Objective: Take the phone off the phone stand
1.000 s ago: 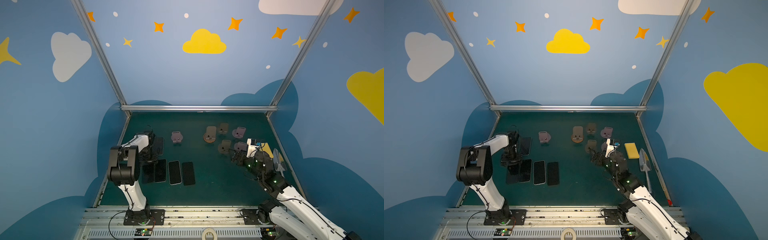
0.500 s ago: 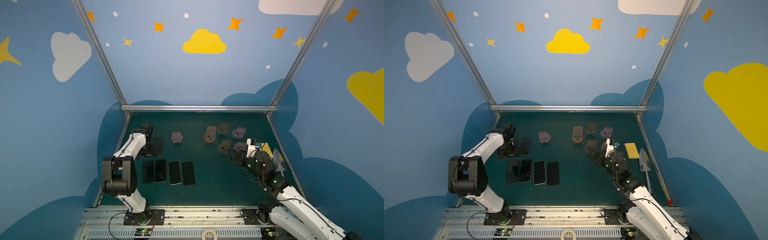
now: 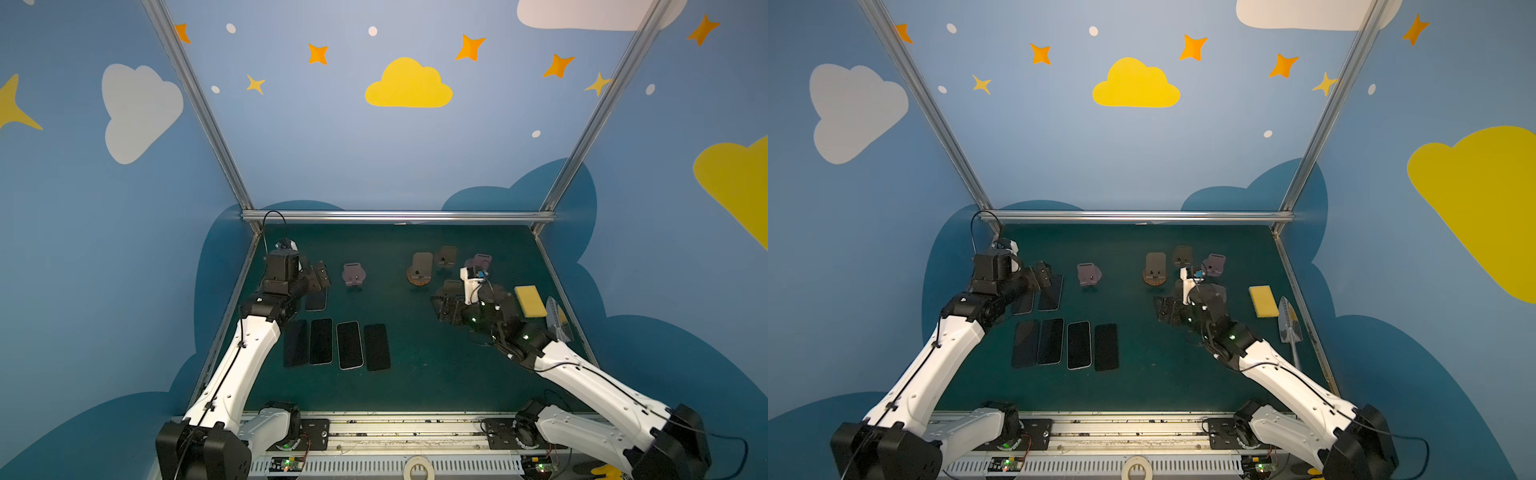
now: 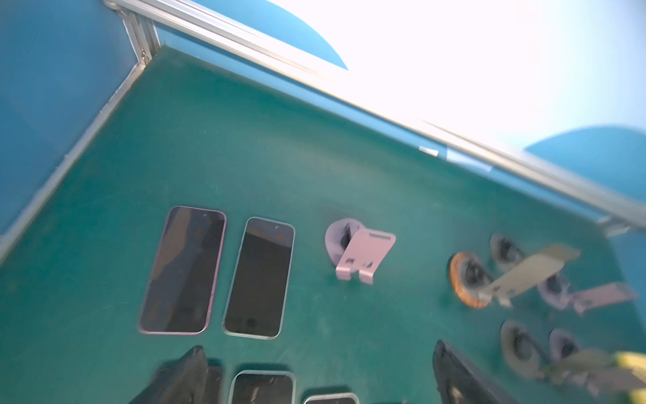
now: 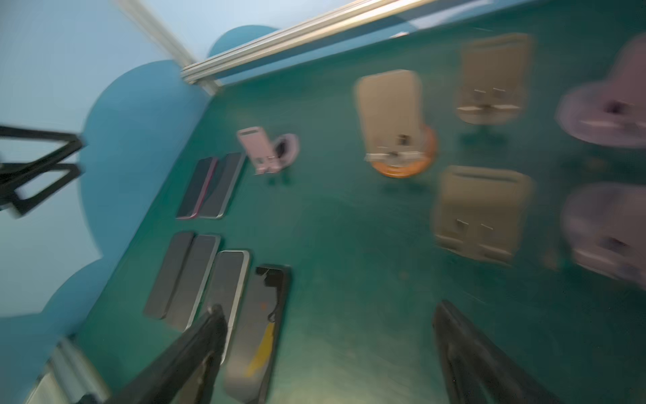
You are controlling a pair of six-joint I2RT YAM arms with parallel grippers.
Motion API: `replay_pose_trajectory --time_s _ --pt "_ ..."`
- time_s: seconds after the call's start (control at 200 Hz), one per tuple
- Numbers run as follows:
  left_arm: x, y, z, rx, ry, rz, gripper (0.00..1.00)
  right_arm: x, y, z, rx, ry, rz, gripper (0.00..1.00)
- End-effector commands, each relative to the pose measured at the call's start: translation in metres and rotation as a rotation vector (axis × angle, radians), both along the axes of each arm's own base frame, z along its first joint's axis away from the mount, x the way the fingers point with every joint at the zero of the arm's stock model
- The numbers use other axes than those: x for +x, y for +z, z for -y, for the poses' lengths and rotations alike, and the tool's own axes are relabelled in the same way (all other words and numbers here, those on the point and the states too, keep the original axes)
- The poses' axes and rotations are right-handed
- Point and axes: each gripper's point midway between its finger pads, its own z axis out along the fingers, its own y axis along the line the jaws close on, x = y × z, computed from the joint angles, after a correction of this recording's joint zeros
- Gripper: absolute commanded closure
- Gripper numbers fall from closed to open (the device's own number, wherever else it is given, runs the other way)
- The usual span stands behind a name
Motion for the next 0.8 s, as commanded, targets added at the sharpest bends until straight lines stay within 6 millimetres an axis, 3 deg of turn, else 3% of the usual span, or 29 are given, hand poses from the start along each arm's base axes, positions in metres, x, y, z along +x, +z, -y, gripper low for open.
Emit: replay_pose_trajectory --time_s 0.0,0.155,0.27,0.531,0.641,0.796 --pt "0.011 0.030 -0.015 -0.065 0.138 0.157 0.00 0.002 0.004 -0.035 -0.113 0.017 0.027 0.08" --pt "-0.006 0.020 -0.025 -0.133 0.230 0.180 0.00 0.021 -0.005 -0.098 -0.184 0.032 0.046 0.08" --pt "-0.015 0.028 -0.021 -0.225 0.234 0.230 0.00 0.045 -0.022 -0.144 -0.248 0.036 0.057 0.08" --pt "-0.019 0.027 -0.022 -0.210 0.235 0.215 0.00 0.104 -0.062 -0.223 -0.383 0.026 0.083 0.07" --pt "-0.019 0.027 -0.021 -0.204 0.226 0.213 0.00 0.120 -0.080 -0.244 -0.411 0.029 0.065 0.07" --pt "-0.018 0.024 -0.019 -0.209 0.219 0.212 0.00 0.149 -0.094 -0.252 -0.412 -0.032 0.059 0.08"
